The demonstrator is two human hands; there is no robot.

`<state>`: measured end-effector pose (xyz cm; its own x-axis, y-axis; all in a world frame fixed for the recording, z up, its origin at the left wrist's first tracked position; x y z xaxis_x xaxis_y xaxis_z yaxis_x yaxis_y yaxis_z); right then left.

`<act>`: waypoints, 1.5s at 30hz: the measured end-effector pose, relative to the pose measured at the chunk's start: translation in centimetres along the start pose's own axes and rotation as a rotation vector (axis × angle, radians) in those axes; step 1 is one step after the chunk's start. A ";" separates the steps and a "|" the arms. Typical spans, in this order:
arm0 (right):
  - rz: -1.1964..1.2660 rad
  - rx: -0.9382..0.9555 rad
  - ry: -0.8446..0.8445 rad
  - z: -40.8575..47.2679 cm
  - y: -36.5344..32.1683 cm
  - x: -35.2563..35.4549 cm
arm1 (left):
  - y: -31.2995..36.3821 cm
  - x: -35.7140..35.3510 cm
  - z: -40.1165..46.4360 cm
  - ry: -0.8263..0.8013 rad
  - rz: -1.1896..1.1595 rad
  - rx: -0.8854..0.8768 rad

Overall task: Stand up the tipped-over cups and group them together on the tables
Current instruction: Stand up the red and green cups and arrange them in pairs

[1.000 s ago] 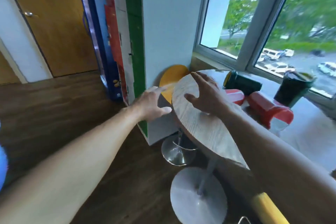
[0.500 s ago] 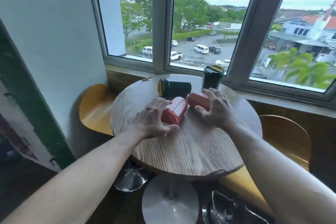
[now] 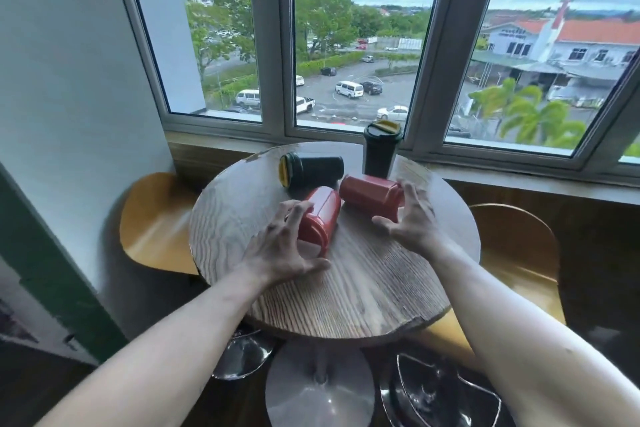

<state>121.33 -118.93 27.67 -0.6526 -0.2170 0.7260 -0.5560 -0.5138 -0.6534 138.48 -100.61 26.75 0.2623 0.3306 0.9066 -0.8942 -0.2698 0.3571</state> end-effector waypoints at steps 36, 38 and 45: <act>-0.278 0.028 -0.210 -2.9 -8.7 4.8 | -0.8 -0.7 0.2 0.112 -0.154 -0.135; -0.273 0.025 -0.177 -3.0 -8.6 4.3 | -0.6 -0.5 0.0 0.139 -0.135 -0.148; -0.301 0.023 -0.142 -3.4 -8.1 4.1 | -0.1 1.6 0.4 0.259 -0.179 -0.178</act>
<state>121.46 -112.85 35.20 -0.3815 -0.1656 0.9094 -0.7001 -0.5907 -0.4013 139.15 -100.43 28.22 0.3397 0.5830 0.7381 -0.8978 -0.0330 0.4392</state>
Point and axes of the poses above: each hand's wrist, its own z-axis towards the middle knuckle, its own x-axis out of the back of the hand, y = z × x, the point moved 7 cm from there along z, towards the middle knuckle, and after that the axes turned 4 degrees about z, right-handed, at the moved point
